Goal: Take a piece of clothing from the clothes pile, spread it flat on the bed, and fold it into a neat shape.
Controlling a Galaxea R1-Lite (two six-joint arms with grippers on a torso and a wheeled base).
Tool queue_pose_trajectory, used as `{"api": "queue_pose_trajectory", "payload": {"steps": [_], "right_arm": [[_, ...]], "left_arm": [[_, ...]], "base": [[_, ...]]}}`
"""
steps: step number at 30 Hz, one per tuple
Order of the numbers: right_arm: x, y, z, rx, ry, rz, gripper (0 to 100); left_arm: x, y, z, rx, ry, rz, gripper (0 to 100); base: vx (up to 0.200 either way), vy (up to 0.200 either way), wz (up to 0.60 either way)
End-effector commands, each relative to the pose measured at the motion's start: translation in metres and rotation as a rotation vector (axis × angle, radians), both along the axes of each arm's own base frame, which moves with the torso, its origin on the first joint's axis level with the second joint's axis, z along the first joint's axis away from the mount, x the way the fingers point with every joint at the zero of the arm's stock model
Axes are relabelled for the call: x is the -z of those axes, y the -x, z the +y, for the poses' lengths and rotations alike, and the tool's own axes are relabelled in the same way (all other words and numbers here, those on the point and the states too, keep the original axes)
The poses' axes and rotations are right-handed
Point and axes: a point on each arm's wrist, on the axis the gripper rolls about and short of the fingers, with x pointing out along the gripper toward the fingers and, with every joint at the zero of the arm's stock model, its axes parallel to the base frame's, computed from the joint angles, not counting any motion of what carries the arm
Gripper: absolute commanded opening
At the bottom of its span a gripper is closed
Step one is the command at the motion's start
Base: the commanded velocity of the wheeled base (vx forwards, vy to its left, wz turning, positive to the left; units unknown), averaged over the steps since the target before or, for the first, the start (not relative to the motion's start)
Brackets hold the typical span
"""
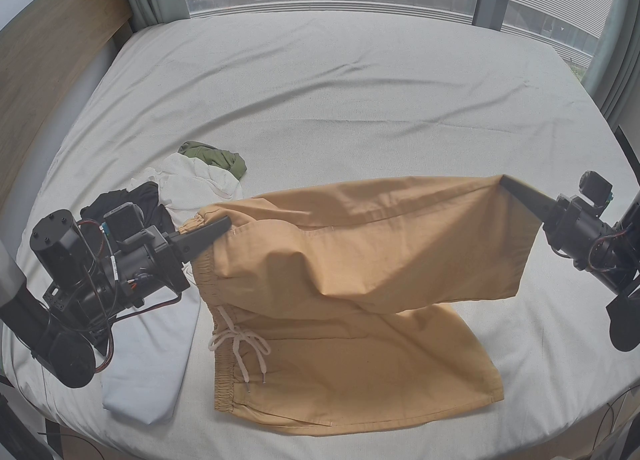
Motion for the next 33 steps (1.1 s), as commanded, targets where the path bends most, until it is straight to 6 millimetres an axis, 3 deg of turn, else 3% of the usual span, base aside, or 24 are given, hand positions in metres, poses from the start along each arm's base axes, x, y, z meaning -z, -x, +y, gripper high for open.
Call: {"api": "queue_pose_trajectory", "payload": {"steps": [1, 12, 33], "right_arm": [[-0.008, 0.002, -0.007, 0.016, -0.004, -0.032, 0], [-0.016, 0.002, -0.021, 0.024, -0.030, -0.029, 0], [-0.019, 0.000, -0.035, 0.046, -0.039, -0.022, 0]], "left_arm": [[0.002, 0.000, 0.002, -0.002, -0.003, 0.010, 0], [0.005, 0.000, 0.003, -0.002, -0.034, -0.014, 0], [-0.015, 0.002, 0.004, -0.001, -0.033, -0.113, 0]], "base": [[0.000, 0.000, 0.00], [0.000, 0.000, 0.00], [0.000, 0.000, 0.00]]}}
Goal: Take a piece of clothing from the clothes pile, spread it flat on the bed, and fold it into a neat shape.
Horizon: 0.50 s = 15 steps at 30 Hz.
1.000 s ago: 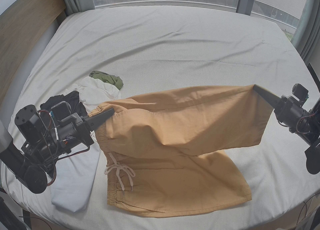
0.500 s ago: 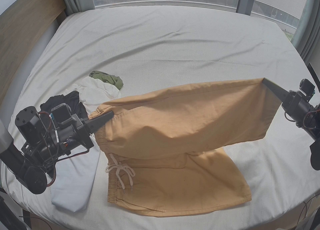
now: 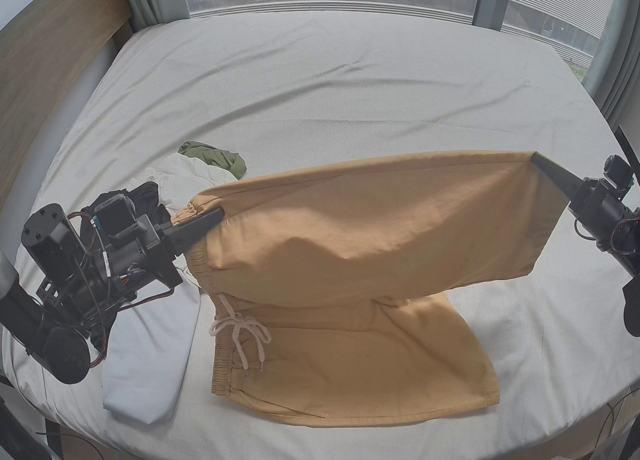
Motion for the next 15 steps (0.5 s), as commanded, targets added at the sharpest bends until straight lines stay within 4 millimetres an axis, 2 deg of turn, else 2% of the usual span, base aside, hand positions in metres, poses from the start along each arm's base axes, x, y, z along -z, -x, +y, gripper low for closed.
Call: {"api": "queue_pose_trajectory", "payload": {"steps": [1, 15], "right_arm": [[-0.0001, -0.0005, -0.0026, 0.008, -0.001, 0.000, 0], [0.0042, -0.0020, -0.0026, 0.007, 0.000, 0.019, 0]], "left_arm": [[-0.0037, 0.0007, 0.0006, -0.002, 0.004, -0.014, 0], [-0.0020, -0.0006, 0.0075, -0.030, 0.002, -0.007, 0]], "base": [[0.000, 0.000, 0.00], [0.000, 0.000, 0.00]]}}
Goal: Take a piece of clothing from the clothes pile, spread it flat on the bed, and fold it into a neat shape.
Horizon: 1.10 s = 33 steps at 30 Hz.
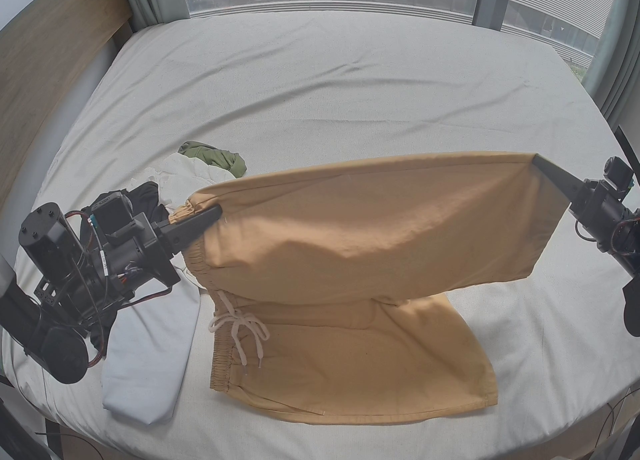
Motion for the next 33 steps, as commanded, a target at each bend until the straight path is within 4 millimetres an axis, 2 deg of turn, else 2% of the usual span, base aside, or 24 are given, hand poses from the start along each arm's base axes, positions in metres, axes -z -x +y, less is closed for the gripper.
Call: {"api": "queue_pose_trajectory", "payload": {"steps": [1, 11, 21, 27, 33], "right_arm": [[0.002, -0.001, 0.000, 0.002, 0.000, 0.007, 0], [0.003, -0.002, -0.005, 0.013, 0.003, 0.010, 0], [0.003, -0.003, 0.000, -0.009, 0.002, 0.014, 0], [0.017, -0.025, 0.000, -0.009, 0.003, 0.061, 0], [0.025, -0.043, 0.000, -0.009, 0.002, 0.083, 0]], "left_arm": [[-0.001, -0.001, 0.003, -0.013, 0.003, -0.001, 0], [0.000, -0.001, 0.003, -0.011, 0.000, -0.002, 0], [0.006, -0.003, 0.001, -0.020, -0.004, 0.021, 0], [0.017, -0.021, 0.001, -0.035, -0.008, 0.046, 0], [0.018, -0.040, -0.003, -0.085, 0.007, 0.032, 0]], "base": [[0.000, 0.000, 0.00], [0.000, 0.000, 0.00], [0.000, 0.000, 0.00], [0.000, 0.000, 0.00], [0.000, 0.000, 0.00]]}}
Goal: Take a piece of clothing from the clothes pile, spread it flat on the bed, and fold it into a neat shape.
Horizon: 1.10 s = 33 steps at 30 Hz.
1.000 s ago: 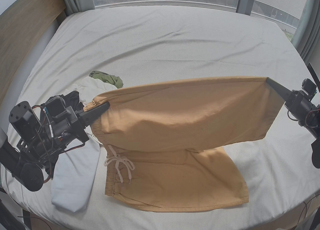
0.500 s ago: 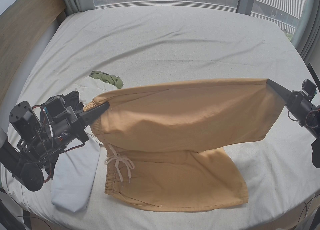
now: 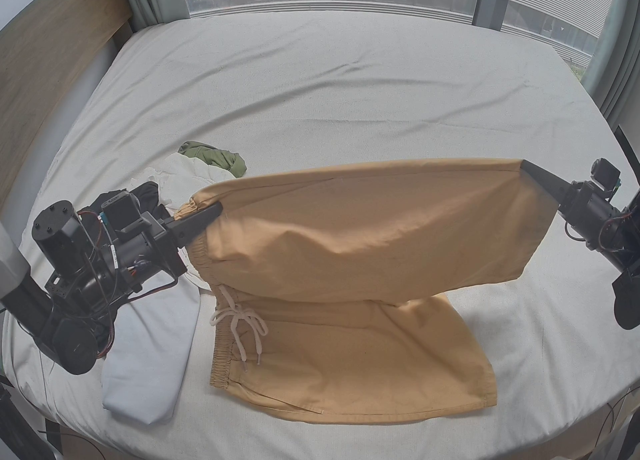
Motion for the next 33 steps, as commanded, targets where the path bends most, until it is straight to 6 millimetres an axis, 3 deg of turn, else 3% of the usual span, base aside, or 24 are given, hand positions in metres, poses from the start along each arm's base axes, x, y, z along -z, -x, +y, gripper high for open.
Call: {"api": "queue_pose_trajectory", "payload": {"steps": [1, 18, 33], "right_arm": [[0.014, -0.020, 0.001, -0.003, 0.000, 0.043, 0], [0.028, -0.072, 0.000, -0.009, -0.037, 0.066, 0], [0.038, -0.113, 0.004, -0.027, -0.069, 0.057, 0]], "left_arm": [[0.009, -0.018, -0.003, -0.022, 0.003, 0.013, 0], [0.031, -0.065, -0.011, -0.080, 0.013, 0.010, 0], [0.040, -0.100, -0.004, -0.141, 0.052, -0.007, 0]], "base": [[0.000, 0.000, 0.00], [0.000, 0.000, 0.00], [0.000, 0.000, 0.00]]}}
